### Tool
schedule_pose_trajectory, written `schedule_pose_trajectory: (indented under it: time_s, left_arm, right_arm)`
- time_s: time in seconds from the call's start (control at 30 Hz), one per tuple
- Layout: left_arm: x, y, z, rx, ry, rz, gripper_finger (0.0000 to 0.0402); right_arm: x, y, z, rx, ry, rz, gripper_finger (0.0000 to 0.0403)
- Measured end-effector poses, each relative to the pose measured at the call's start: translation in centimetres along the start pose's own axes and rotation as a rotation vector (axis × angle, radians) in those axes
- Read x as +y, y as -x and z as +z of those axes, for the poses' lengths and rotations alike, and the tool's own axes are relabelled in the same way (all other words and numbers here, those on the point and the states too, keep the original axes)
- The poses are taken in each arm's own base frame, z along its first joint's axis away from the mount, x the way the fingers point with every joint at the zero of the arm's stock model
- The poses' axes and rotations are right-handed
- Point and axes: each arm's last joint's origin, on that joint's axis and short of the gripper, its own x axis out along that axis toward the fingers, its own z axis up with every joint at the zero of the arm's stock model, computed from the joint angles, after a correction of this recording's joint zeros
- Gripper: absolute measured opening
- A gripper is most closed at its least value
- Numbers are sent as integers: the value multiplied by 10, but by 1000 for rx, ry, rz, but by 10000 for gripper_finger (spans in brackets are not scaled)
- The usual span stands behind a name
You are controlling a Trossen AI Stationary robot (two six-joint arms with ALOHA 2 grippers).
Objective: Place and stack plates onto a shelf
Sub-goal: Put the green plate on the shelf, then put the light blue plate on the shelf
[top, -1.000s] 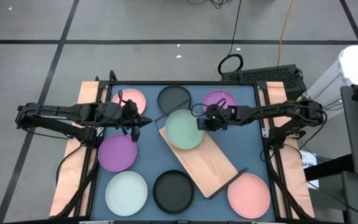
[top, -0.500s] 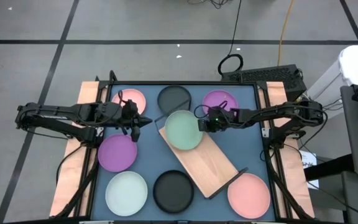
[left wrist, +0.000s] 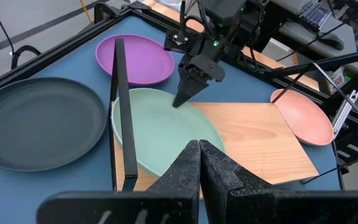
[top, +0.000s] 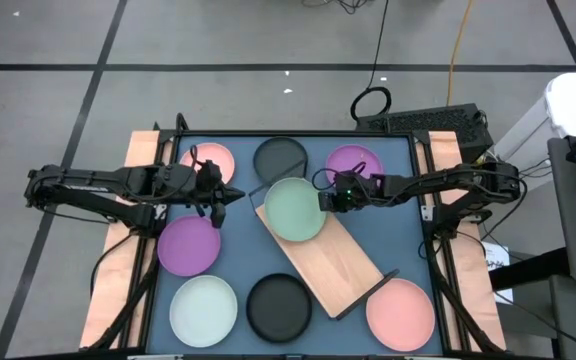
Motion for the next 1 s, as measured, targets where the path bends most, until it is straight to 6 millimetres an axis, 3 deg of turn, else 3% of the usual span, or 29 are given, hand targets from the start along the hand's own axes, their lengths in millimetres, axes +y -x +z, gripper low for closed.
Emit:
schedule_pose_trajectory:
  time_s: [0.43,0.83,1.0]
  left_arm:
    - [1,0,-1,0,1,22,5]
    - [1,0,-1,0,1,28,5]
    - [1,0,-1,1,0,29,5]
  right_arm:
    - [0,0,0,-16,22,-6,13]
    - [0,0,0,-15,28,-6,115]
    - [1,2,1,-18,32,1,141]
